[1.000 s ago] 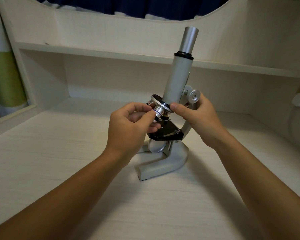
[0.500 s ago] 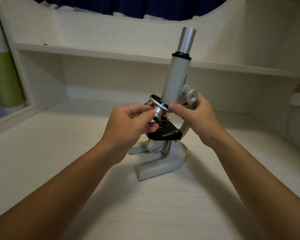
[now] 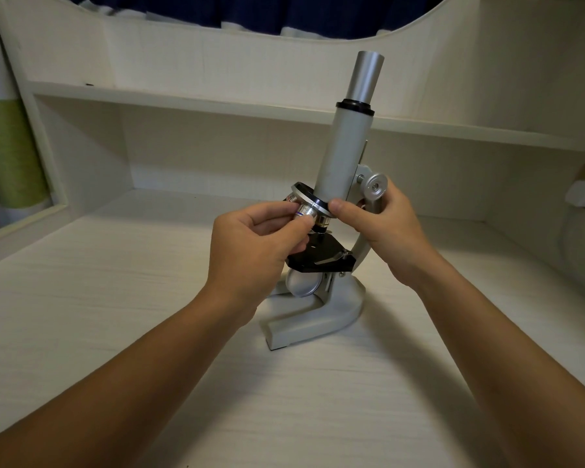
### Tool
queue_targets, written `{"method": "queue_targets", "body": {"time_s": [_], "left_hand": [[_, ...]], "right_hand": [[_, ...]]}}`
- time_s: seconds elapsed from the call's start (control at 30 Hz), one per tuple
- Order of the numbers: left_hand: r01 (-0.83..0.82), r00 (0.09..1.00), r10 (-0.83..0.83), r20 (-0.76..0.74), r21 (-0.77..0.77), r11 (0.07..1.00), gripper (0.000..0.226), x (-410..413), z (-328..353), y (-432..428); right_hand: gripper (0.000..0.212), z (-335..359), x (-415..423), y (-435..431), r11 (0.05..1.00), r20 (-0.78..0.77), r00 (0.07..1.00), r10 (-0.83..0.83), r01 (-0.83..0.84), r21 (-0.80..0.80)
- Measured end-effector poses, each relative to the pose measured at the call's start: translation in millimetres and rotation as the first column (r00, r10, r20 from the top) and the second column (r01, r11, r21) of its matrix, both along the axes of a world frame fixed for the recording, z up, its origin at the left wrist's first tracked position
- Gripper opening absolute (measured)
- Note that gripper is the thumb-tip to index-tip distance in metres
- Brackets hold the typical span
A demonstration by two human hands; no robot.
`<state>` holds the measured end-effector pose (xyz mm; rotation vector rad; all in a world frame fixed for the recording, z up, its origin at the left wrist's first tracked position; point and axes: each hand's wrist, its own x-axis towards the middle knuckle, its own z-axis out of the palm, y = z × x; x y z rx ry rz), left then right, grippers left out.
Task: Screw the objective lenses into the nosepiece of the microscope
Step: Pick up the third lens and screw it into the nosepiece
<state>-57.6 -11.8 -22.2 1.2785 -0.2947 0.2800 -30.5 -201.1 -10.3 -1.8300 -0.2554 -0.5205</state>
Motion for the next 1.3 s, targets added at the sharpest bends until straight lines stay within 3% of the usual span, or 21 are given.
{"method": "queue_targets", "body": {"time_s": [0.2,0.3,0.43,0.6,0.77,0.97,1.13,1.3], "left_hand": [[-0.126,0.989,0.120,0.083,0.071,0.990,0.027,-1.4,-2.8,-4.4],[-0.106,0.994,0.105,0.028,0.043,0.993,0.034,-0.6,-1.9,-4.5],[-0.098,0.995,0.096,0.020,0.082,0.992,0.028,1.7,-1.1,-3.7],[-0.201,0.973,0.166,0.162,0.232,0.952,0.021,1.4,-2.2,-6.0],[-0.254,0.957,0.202,0.207,0.267,0.930,0.023,-0.3,-1.3,-8.8],[-0.189,0.979,0.169,0.114,0.200,0.961,0.025,-3.0,3.0,-9.5],[-0.064,0.998,0.064,0.004,0.089,0.994,0.001,-2.2,6.3,-4.7],[0.121,0.978,-0.120,-0.170,-0.002,0.993,0.015,0.8,11.6,2.8]], "right_hand": [[0.073,-0.5,-0.1,0.2,1.000,0.009,1.000,0.004,-0.004,0.015],[0.073,-0.5,-0.4,0.5,1.000,0.015,1.000,0.016,-0.016,0.027],[0.074,0.2,-0.7,-0.1,0.999,0.012,1.000,0.019,-0.019,0.029],[0.073,0.6,-0.9,0.0,0.999,0.021,0.999,0.027,-0.028,0.043],[0.074,0.3,-0.5,0.6,0.998,0.028,0.999,0.037,-0.038,0.053],[0.074,-0.4,0.5,0.7,0.998,0.030,0.999,0.036,-0.037,0.052],[0.072,-0.1,0.9,-0.8,0.999,0.020,0.999,0.027,-0.027,0.022],[0.061,0.9,-0.2,0.0,0.999,0.018,1.000,0.019,-0.019,0.025]]}}
